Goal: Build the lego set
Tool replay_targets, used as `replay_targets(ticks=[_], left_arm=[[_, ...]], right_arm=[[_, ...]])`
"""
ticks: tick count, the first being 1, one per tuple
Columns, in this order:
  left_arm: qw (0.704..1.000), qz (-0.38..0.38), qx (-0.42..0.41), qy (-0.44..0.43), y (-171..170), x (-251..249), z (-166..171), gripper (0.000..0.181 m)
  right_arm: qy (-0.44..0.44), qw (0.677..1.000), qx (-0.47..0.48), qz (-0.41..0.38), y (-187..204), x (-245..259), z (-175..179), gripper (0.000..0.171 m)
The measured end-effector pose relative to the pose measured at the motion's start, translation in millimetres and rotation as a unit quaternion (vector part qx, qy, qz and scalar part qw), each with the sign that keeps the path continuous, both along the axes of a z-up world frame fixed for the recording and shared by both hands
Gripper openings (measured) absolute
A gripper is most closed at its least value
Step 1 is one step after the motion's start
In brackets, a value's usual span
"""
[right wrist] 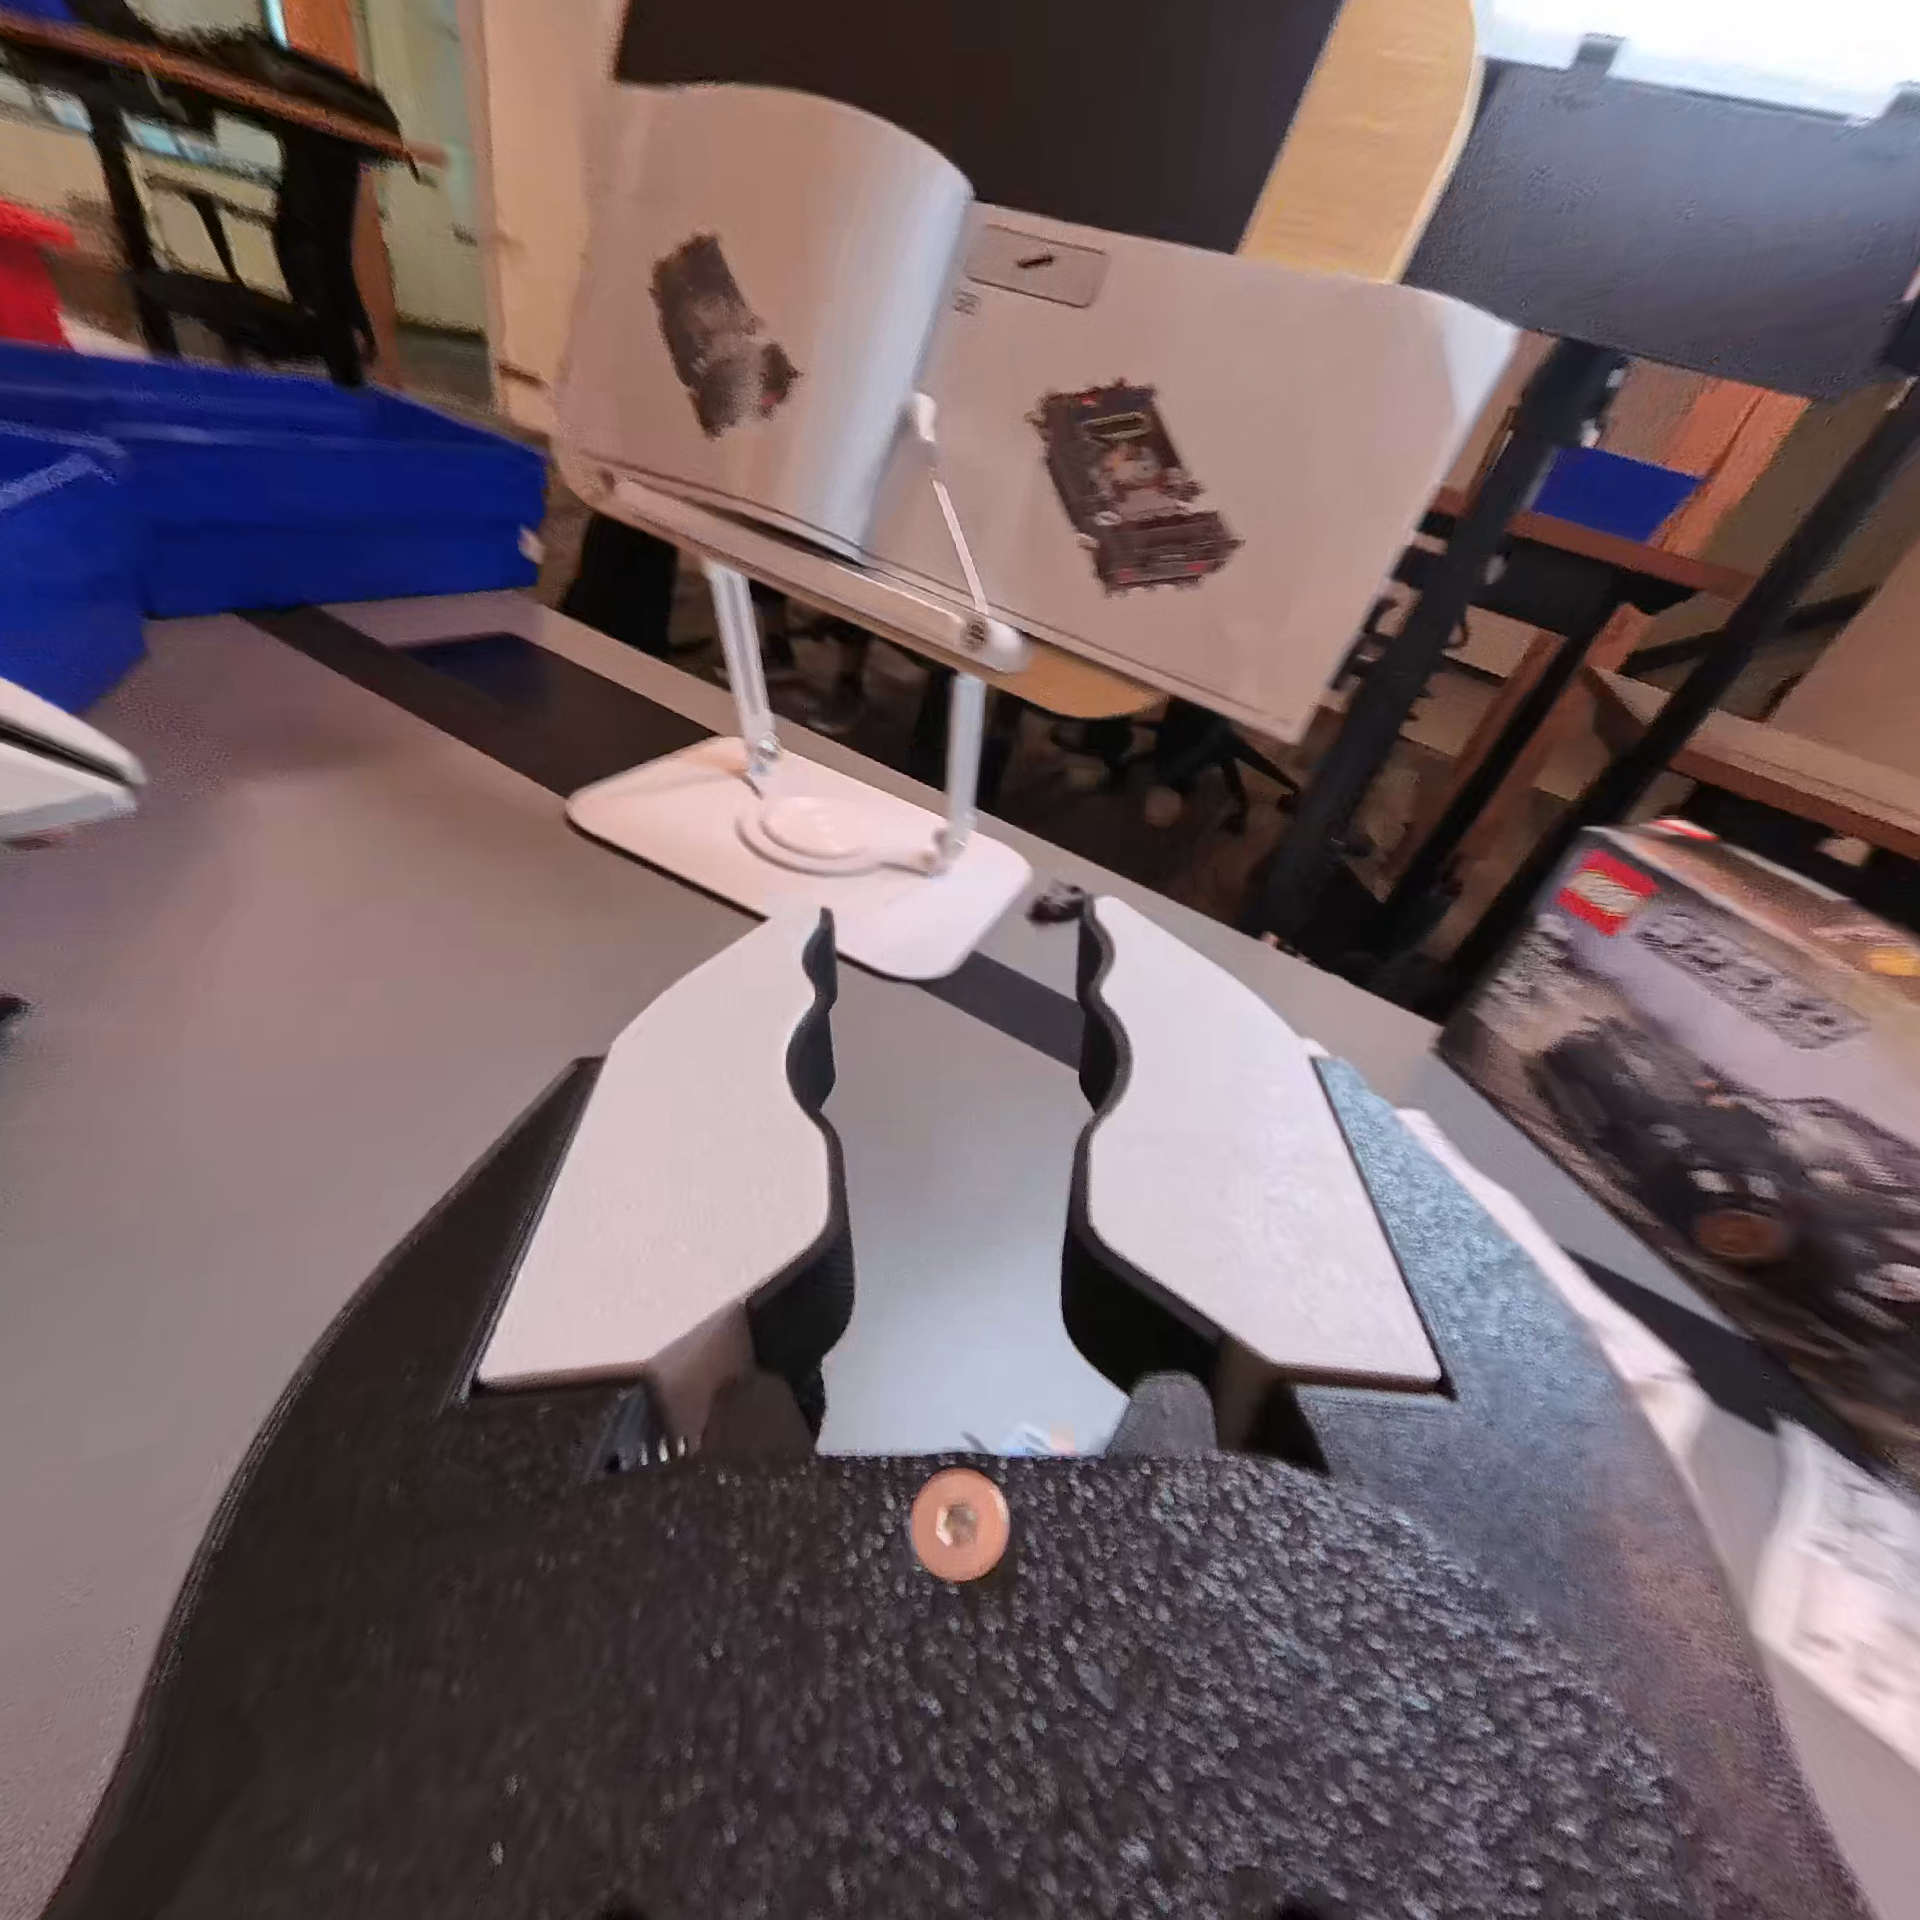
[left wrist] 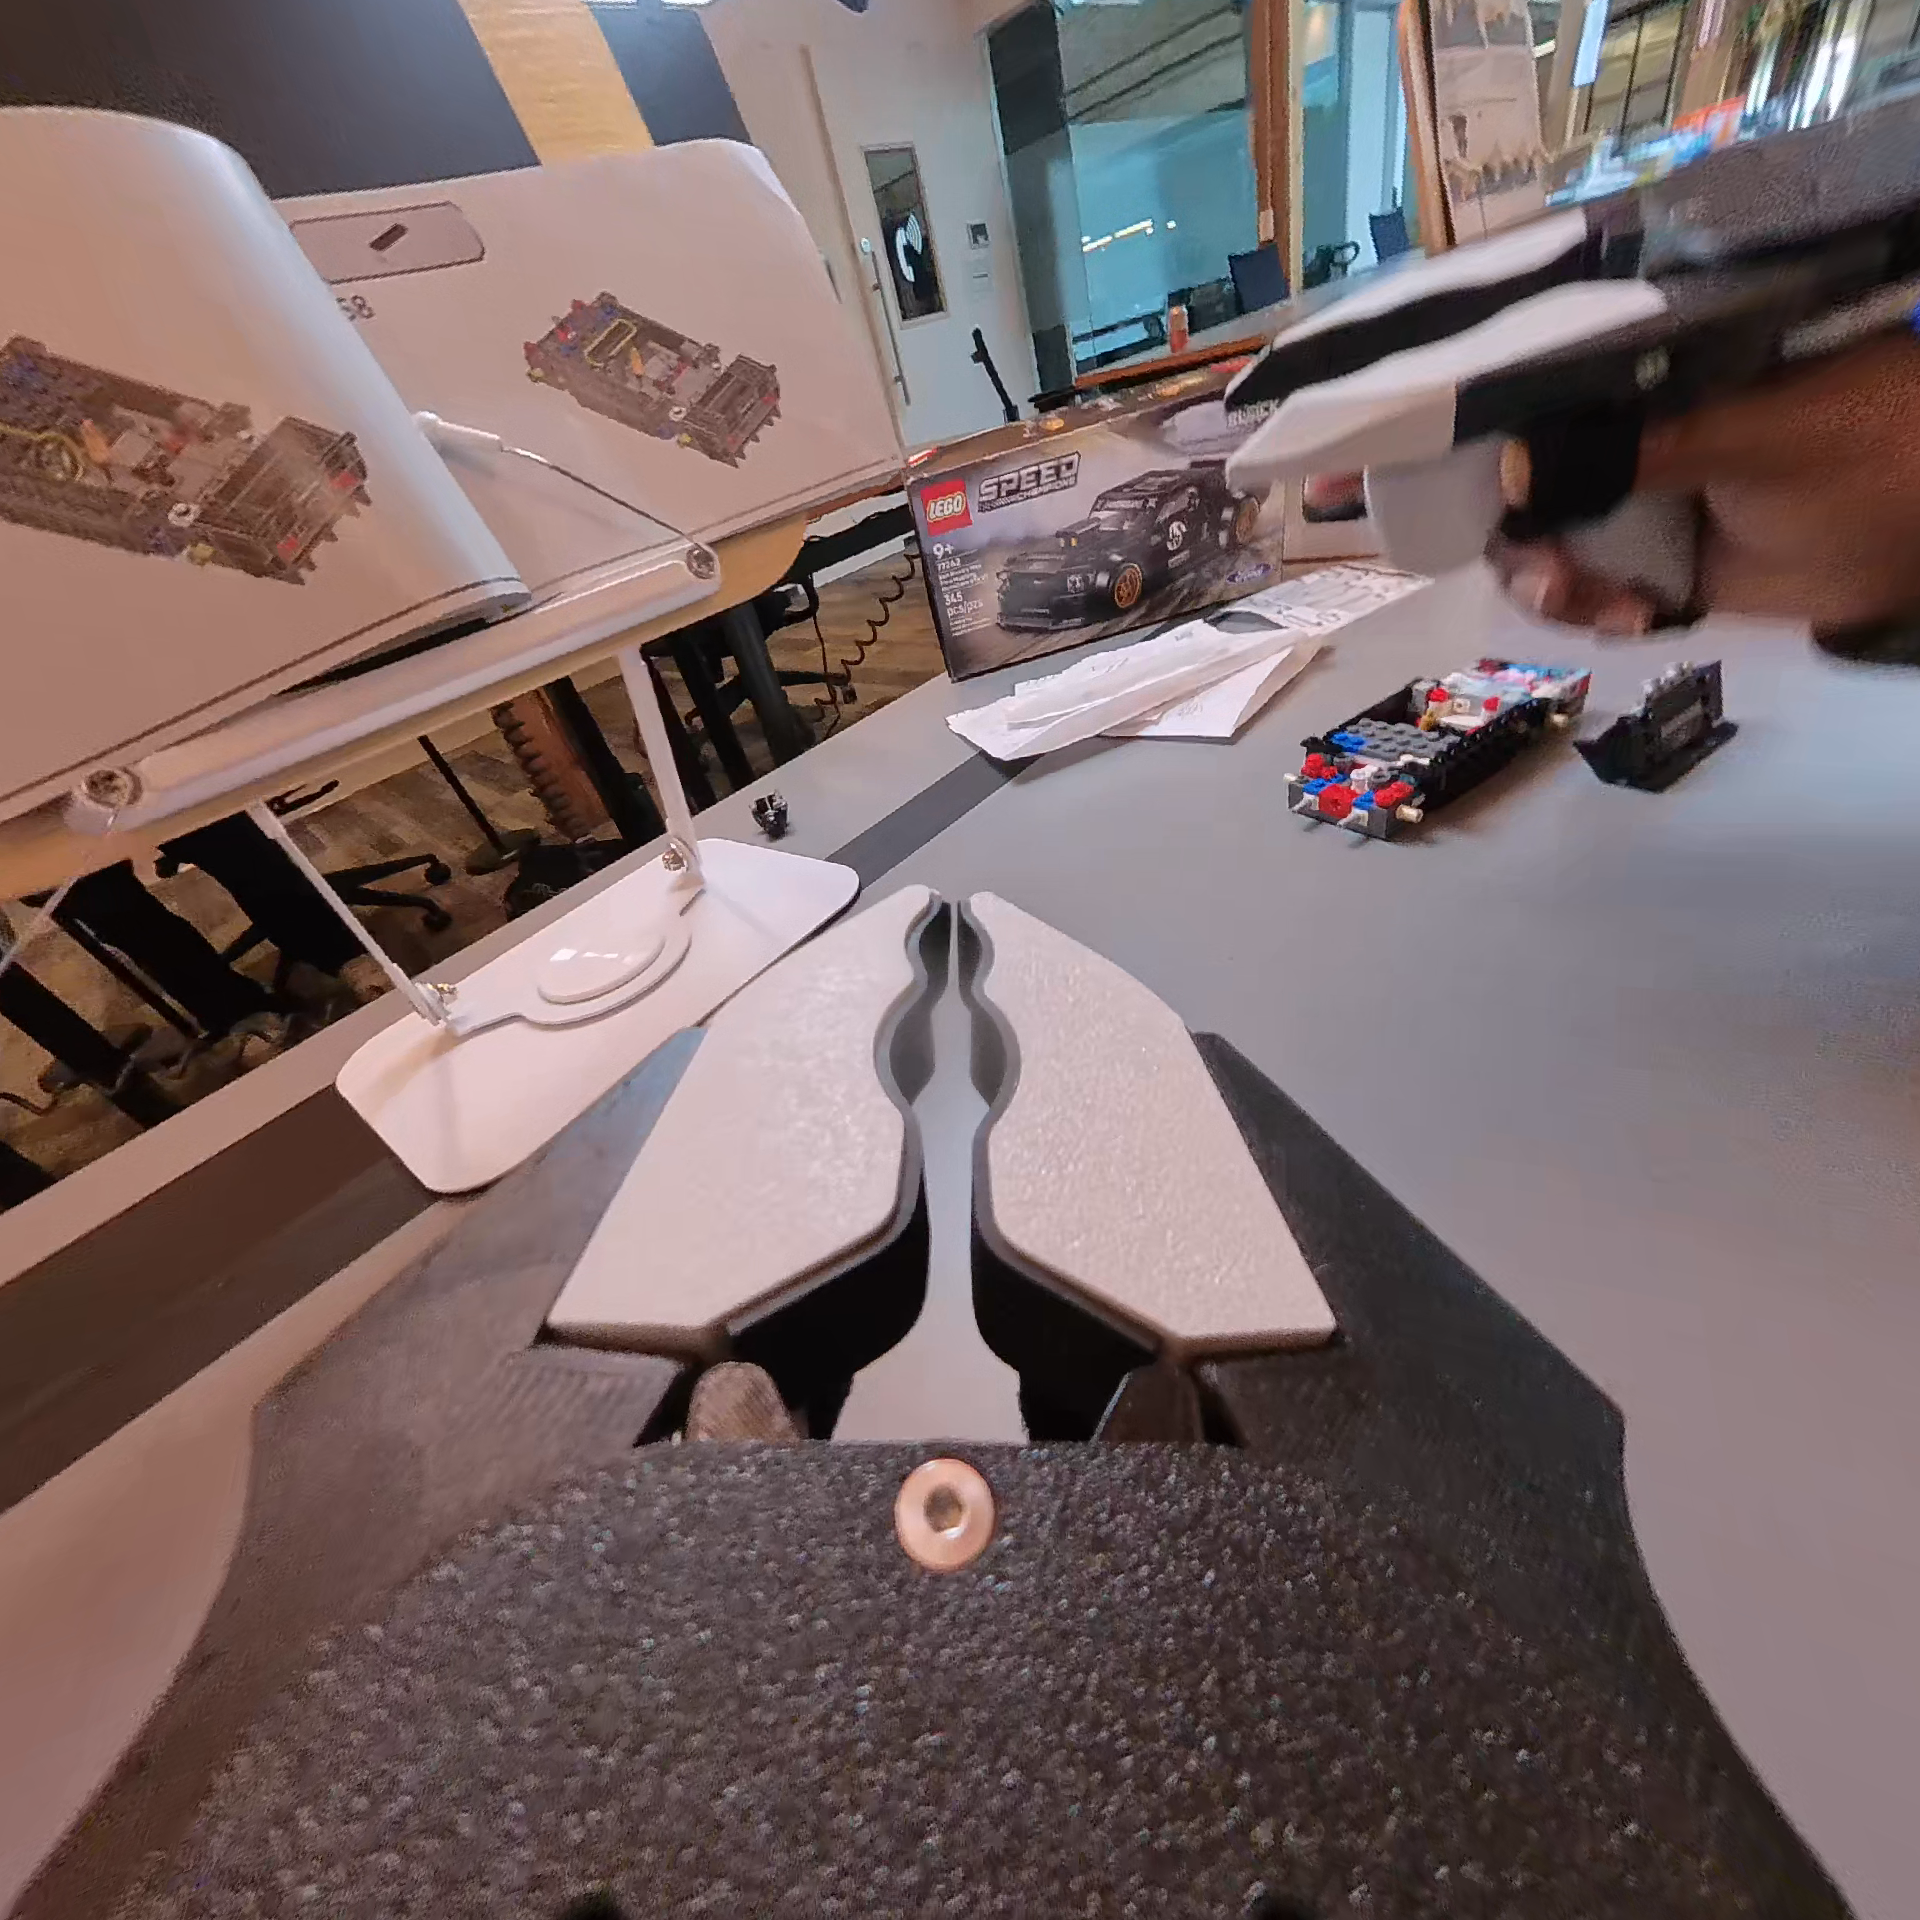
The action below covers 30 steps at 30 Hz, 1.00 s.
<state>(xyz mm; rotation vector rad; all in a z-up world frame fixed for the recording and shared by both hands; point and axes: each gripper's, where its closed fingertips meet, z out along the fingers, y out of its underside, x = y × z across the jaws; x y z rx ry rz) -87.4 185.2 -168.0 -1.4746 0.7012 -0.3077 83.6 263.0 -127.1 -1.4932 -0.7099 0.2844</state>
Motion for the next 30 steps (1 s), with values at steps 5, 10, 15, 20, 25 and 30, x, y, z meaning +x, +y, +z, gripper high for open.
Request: replay_targets(ticks=[5, 10, 15, 20, 25, 30], left_arm=[[1.0, -0.01, -0.002, 0.027, -2.8, 8.2, -9.8, 0.001], [0.998, -0.03, -0.04, 0.037, -0.6, 19.3, -32.9, 0.001], [0.997, -0.041, -0.05, 0.049, -4.7, 27.7, -42.3, 0.0], [0.996, -0.054, -0.05, 0.052, -7.5, 32.8, -42.7, 0.0], [0.993, -0.086, -0.058, 0.05, -13.0, 36.9, -39.8, 0.007], [0.973, -0.18, -0.116, 0.083, -39.5, 51.6, -45.9, 0.034]], right_arm=[[-0.197, 0.96, -0.198, 0.01, 5.0, 99.9, -67.8, 0.055], [-0.248, 0.917, -0.304, 0.068, -16.8, 146.3, -119.6, 0.071], [-0.288, 0.887, -0.343, 0.11, -15.1, 132.6, -143.7, 0.076], [-0.36, 0.865, -0.319, 0.14, -17.5, 100.1, -152.0, 0.069], [-0.417, 0.845, -0.256, 0.214, -63.8, 17.5, -149.1, 0.061], [-0.424, 0.828, -0.208, 0.303, -125.0, -56.8, -148.9, 0.061]])
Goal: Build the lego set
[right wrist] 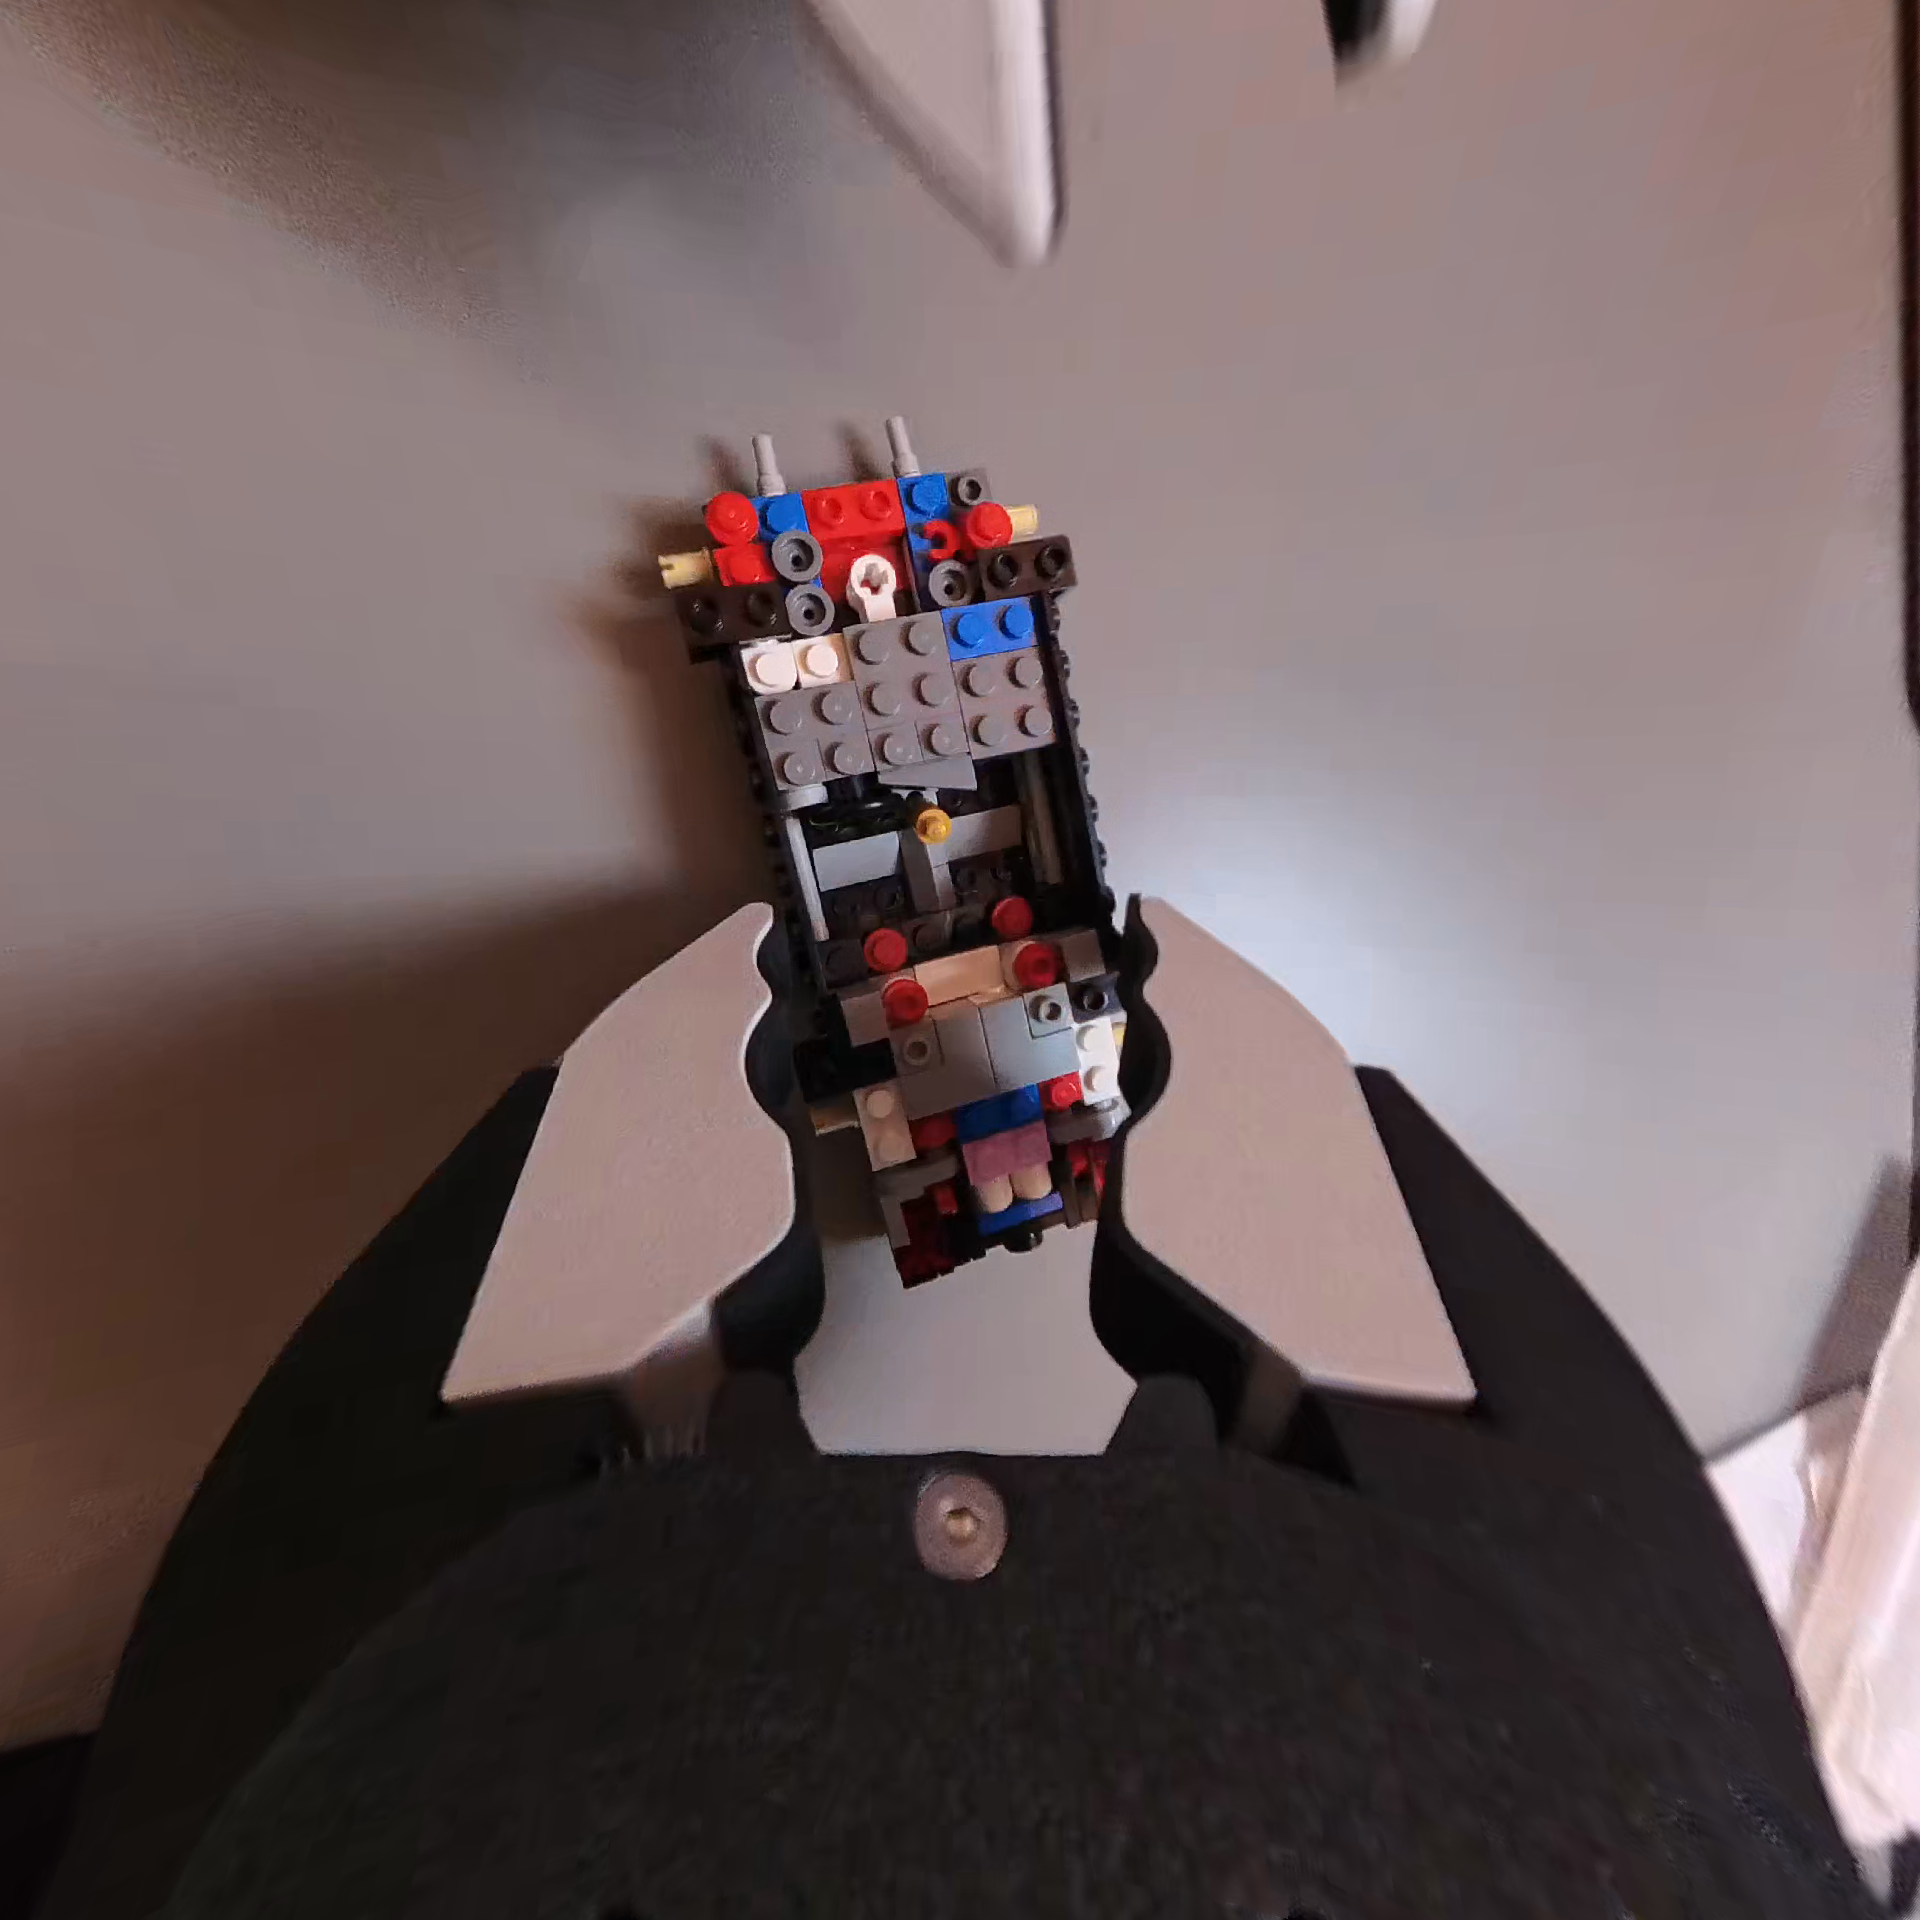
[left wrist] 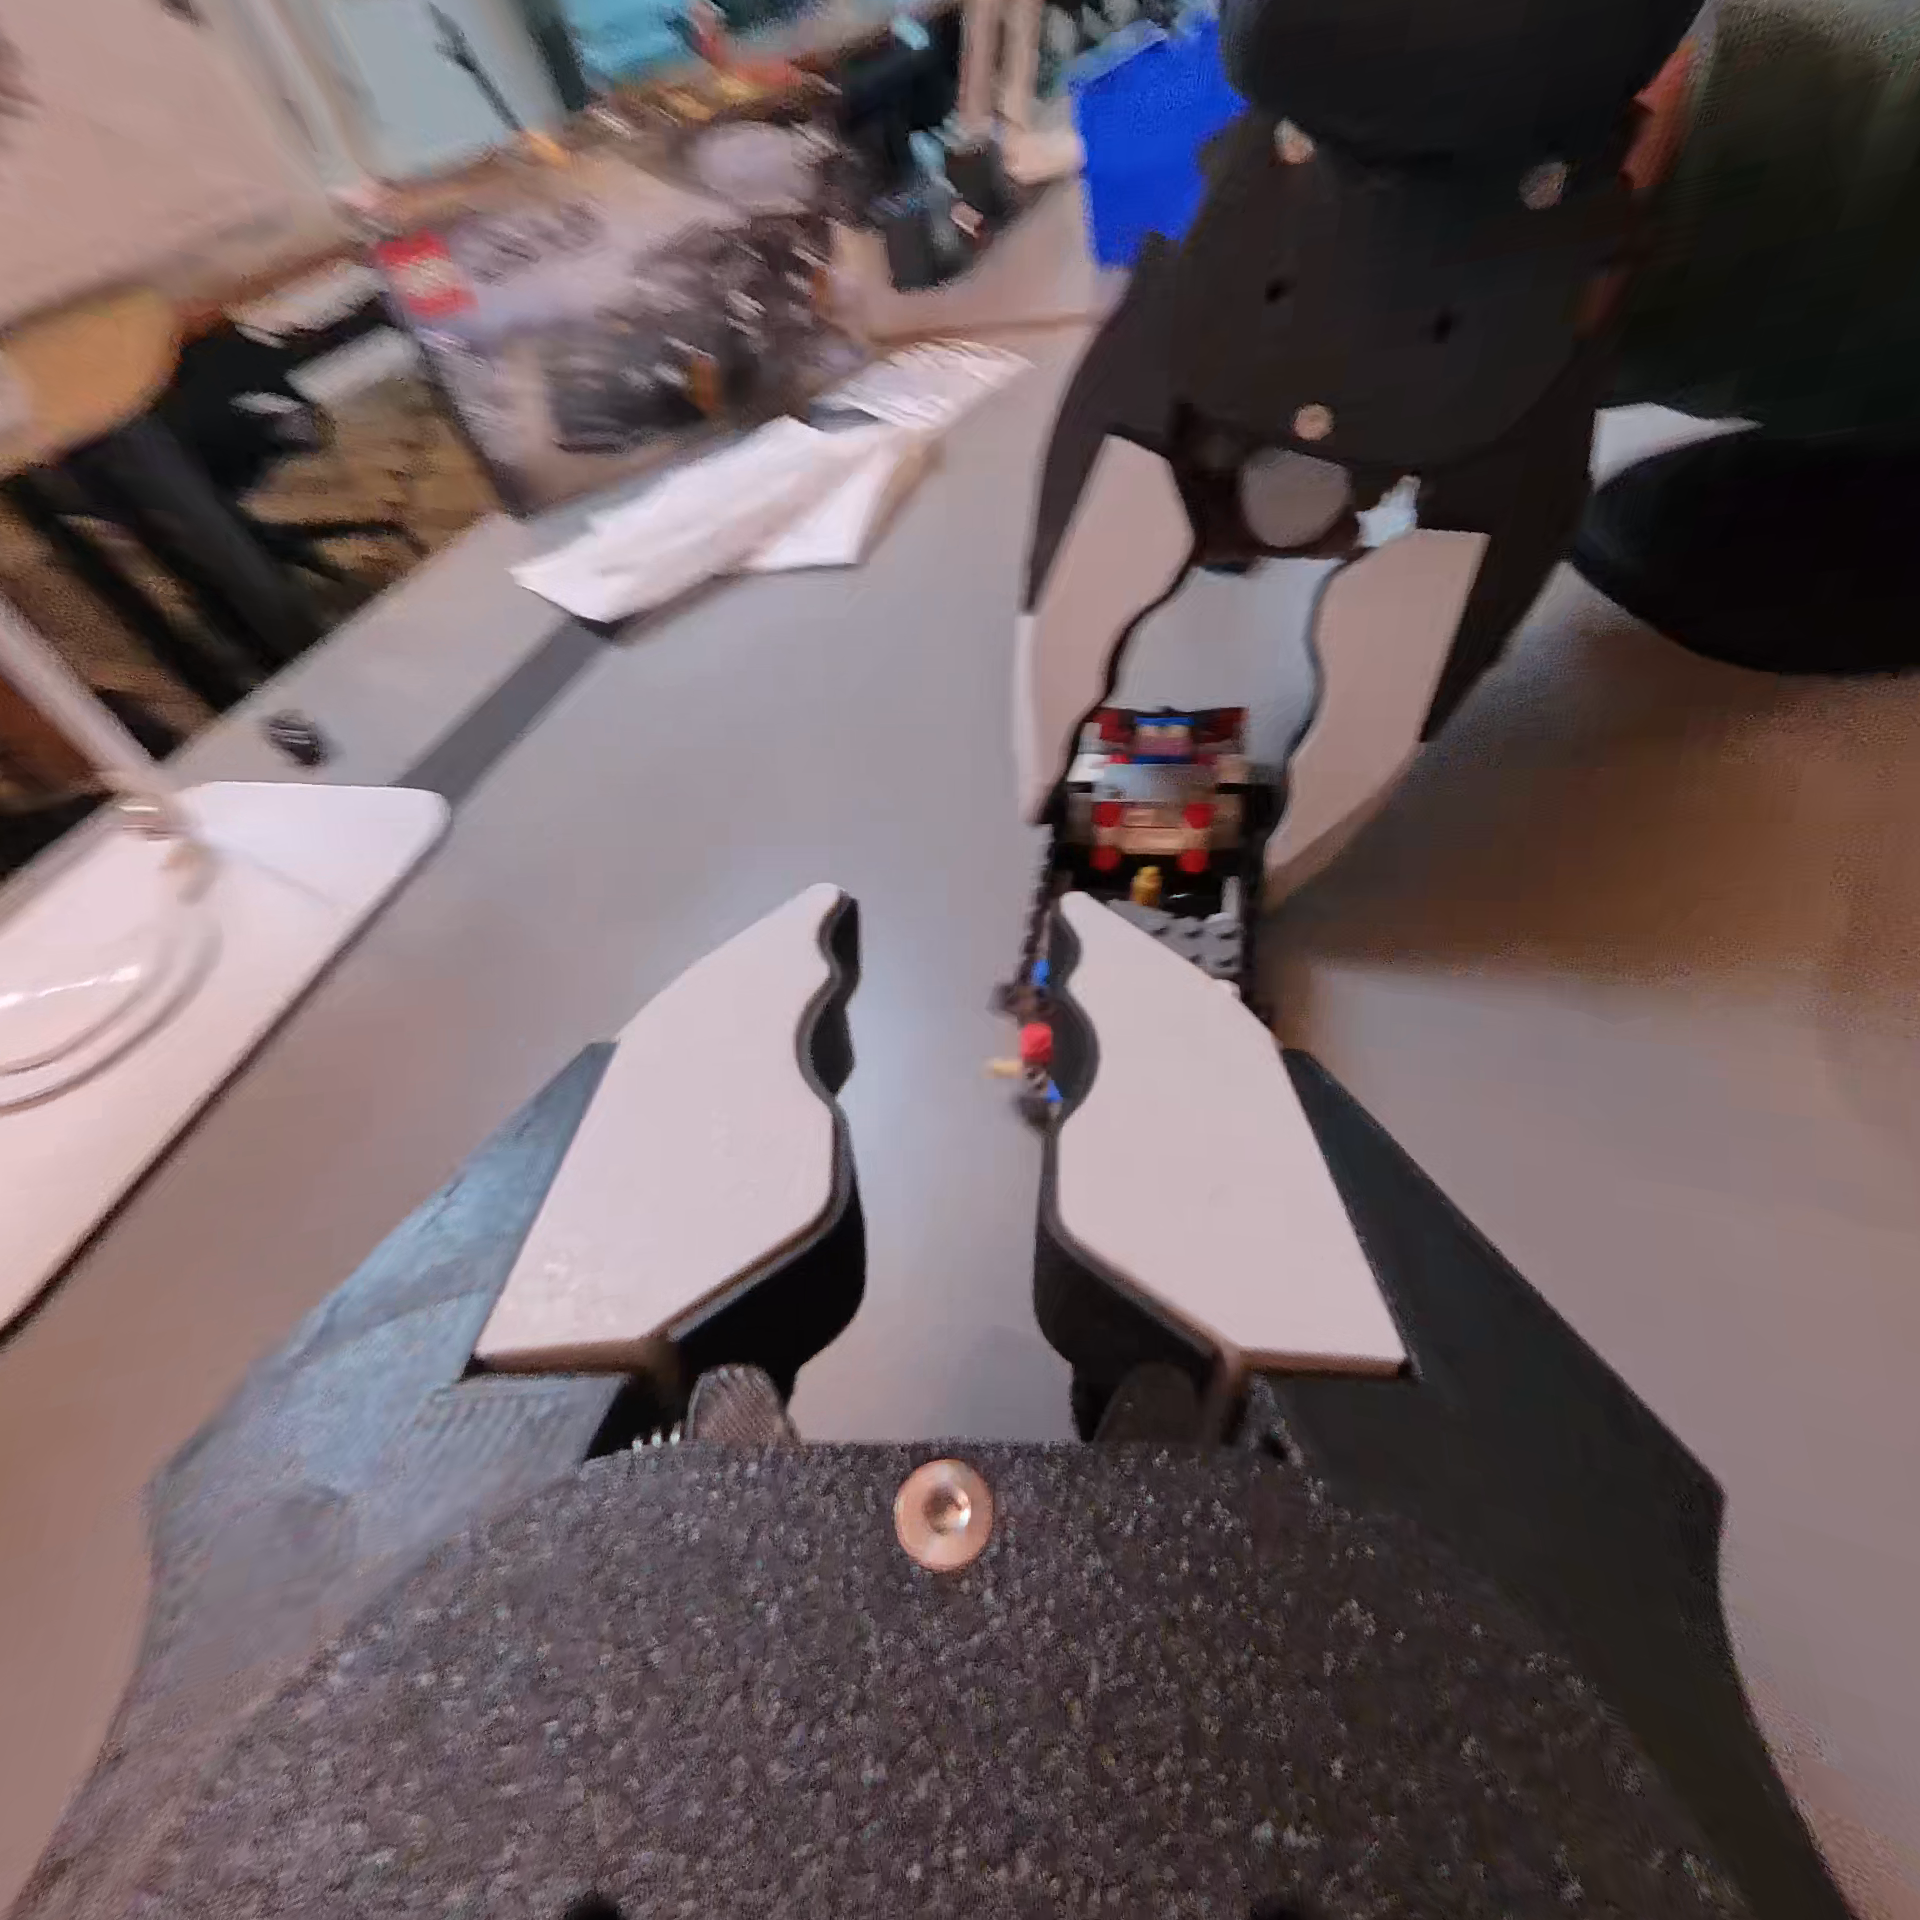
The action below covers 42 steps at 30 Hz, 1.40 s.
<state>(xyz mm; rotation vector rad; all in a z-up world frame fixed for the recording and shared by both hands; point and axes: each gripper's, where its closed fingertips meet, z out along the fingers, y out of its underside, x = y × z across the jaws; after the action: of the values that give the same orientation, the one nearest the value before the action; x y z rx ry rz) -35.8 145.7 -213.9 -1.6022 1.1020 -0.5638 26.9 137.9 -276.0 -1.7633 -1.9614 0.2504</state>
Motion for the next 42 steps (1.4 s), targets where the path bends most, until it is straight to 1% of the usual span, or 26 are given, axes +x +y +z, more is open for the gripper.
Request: replay_targets(ticks=[2, 5, 6, 9, 10, 12, 14, 16, 19, 23, 26, 28, 29, 31, 38, 39, 40, 42], left_arm=[[0.998, -0.047, -0.043, 0.028, -19.7, 4.7, -6.5, 0.051], [0.988, -0.092, -0.1, 0.067, -45.3, 8.5, -19.5, 0.071], [0.985, -0.098, -0.109, 0.094, -50.5, 8.4, -29.8, 0.079], [0.974, -0.083, -0.087, 0.192, -51.8, 4.8, -64.1, 0.087], [0.974, -0.067, -0.065, 0.206, -46.8, 4.4, -66.5, 0.082], [0.975, -0.036, -0.061, 0.212, -39.4, 2.4, -64.5, 0.065], [0.976, -0.008, -0.066, 0.209, -35.4, 1.4, -64.7, 0.065], [0.977, 0.008, -0.081, 0.197, -39.0, 2.9, -64.0, 0.067], [0.979, 0.021, -0.114, 0.165, -49.6, 5.0, -61.1, 0.073], [0.983, 0.042, -0.104, 0.143, -47.0, -0.7, -59.8, 0.077], [0.983, 0.046, -0.117, 0.134, -45.3, 2.5, -62.9, 0.078], [0.983, 0.049, -0.113, 0.137, -44.9, 4.0, -63.9, 0.076], [0.983, 0.05, -0.113, 0.139, -45.0, 4.7, -64.6, 0.072], [0.982, 0.057, -0.112, 0.14, -44.6, 6.3, -65.2, 0.067], [0.979, 0.084, -0.106, 0.153, -42.3, 5.4, -66.6, 0.067], [0.979, 0.087, -0.108, 0.152, -42.0, 5.2, -66.5, 0.067], [0.978, 0.087, -0.11, 0.153, -41.9, 4.8, -66.8, 0.067], [0.977, 0.092, -0.115, 0.155, -41.8, 3.3, -67.0, 0.067]], right_arm=[[0.018, 1.0, 0.0, 0.021, -13.9, -15.5, 0.3, 0.061], [0.053, 0.997, 0.005, 0.049, -25.0, -30.0, 1.1, 0.061], [0.063, 0.997, 0.008, 0.054, -25.3, -32.4, 1.8, 0.061], [0.09, 0.995, 0.019, 0.047, -18.9, -34.5, 7.0, 0.057], [0.094, 0.995, 0.021, 0.041, -16.6, -33.3, 8.2, 0.057], [0.099, 0.994, 0.033, 0.029, -12.6, -29.7, 11.4, 0.057], [0.116, 0.993, 0.019, 0.016, -16.3, -28.6, 19.3, 0.048], [0.13, 0.992, -0.006, -0.009, -21.5, -28.7, 26.5, 0.039], [0.137, 0.986, -0.072, -0.055, -33.5, -32.1, 24.2, 0.026], [0.148, 0.97, -0.146, -0.125, -35.4, -40.2, 16.3, 0.025], [0.148, 0.961, -0.176, -0.152, -33.3, -40.6, 14.2, 0.025], [0.147, 0.955, -0.194, -0.167, -33.9, -41.7, 13.2, 0.022], [0.146, 0.952, -0.204, -0.176, -34.0, -42.2, 11.9, 0.02], [0.147, 0.943, -0.233, -0.186, -36.7, -44.5, 11.0, 0.016], [0.162, 0.921, -0.288, -0.206, -36.9, -46.9, 11.2, 0.012], [0.17, 0.921, -0.285, -0.206, -35.3, -47.6, 11.7, 0.012], [0.178, 0.926, -0.268, -0.199, -32.9, -48.1, 12.4, 0.007], [0.18, 0.942, -0.221, -0.175, -31.2, -49.0, 13.5, 0.003]])
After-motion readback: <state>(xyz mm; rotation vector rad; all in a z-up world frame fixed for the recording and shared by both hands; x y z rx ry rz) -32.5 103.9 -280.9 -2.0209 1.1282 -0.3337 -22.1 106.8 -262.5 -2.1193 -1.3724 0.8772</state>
